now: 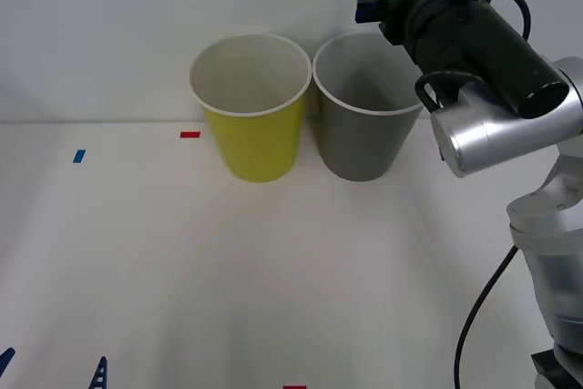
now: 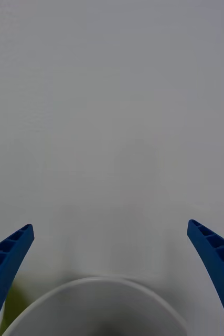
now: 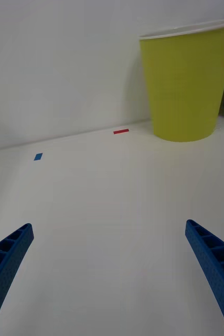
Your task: Put cans in the gray bin and PET bottles in the light green bin.
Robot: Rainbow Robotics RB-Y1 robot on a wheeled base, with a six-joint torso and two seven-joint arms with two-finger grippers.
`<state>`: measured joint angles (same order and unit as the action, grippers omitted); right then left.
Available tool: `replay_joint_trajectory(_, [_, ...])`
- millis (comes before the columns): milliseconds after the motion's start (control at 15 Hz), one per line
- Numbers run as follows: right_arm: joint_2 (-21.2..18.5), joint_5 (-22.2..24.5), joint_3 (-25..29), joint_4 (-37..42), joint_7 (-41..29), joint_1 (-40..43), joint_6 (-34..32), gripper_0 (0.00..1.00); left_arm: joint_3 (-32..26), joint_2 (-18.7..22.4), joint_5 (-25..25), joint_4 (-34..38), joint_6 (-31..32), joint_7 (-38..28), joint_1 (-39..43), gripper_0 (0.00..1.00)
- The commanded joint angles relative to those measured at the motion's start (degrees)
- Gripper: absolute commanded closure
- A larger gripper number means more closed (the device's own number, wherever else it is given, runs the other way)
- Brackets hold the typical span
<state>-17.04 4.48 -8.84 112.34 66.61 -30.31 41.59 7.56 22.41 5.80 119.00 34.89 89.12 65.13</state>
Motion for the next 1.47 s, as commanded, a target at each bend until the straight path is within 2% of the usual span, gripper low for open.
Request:
replay_joint_trajectory(67, [-0.1, 1.1, 0.8, 2.6, 1.0, 1.4, 0.2, 0.00, 0.0, 0.0, 0.0, 0.0, 0.0, 0.0, 0.0, 0.00])
replay_joint_trajectory(200, [0.0, 1.1, 1.2, 7.3, 1.3, 5.4, 0.3, 0.00, 0.0, 0.0, 0.0, 0.0, 0.0, 0.0, 0.0, 0.00])
replay_joint_trajectory(400, [0.0, 1.1, 1.2, 18.0, 1.5, 13.3, 4.6, 0.00, 0.0, 0.0, 0.0, 0.0, 0.0, 0.0, 0.0, 0.00])
replay_joint_trajectory(533, [-0.6, -1.0, 1.3, 24.2, 1.5, 19.9, 4.6, 0.00, 0.0, 0.0, 0.0, 0.0, 0.0, 0.0, 0.0, 0.00])
replay_joint_trajectory(800, [-1.3, -1.1, 1.3, 32.2, 1.2, 31.6, 3.0, 0.00, 0.0, 0.0, 0.0, 0.0, 0.0, 0.0, 0.0, 0.00])
replay_joint_trajectory(1133, [-2.2, -4.3, 2.2, 32.2, 1.6, 42.7, -8.6, 0.00, 0.0, 0.0, 0.0, 0.0, 0.0, 0.0, 0.0, 0.00])
replay_joint_trajectory(1267, [-2.3, -4.9, 2.2, 28.9, 1.7, 46.5, -18.5, 0.00, 0.0, 0.0, 0.0, 0.0, 0.0, 0.0, 0.0, 0.00])
replay_joint_trajectory(1400, [-2.9, -5.2, 2.1, 21.8, 1.9, 49.2, -32.9, 0.00, 0.0, 0.0, 0.0, 0.0, 0.0, 0.0, 0.0, 0.00])
replay_joint_trajectory(1467, [-3.4, -4.9, 2.0, 20.4, 1.9, 50.3, -36.1, 0.00, 0.0, 0.0, 0.0, 0.0, 0.0, 0.0, 0.0, 0.00])
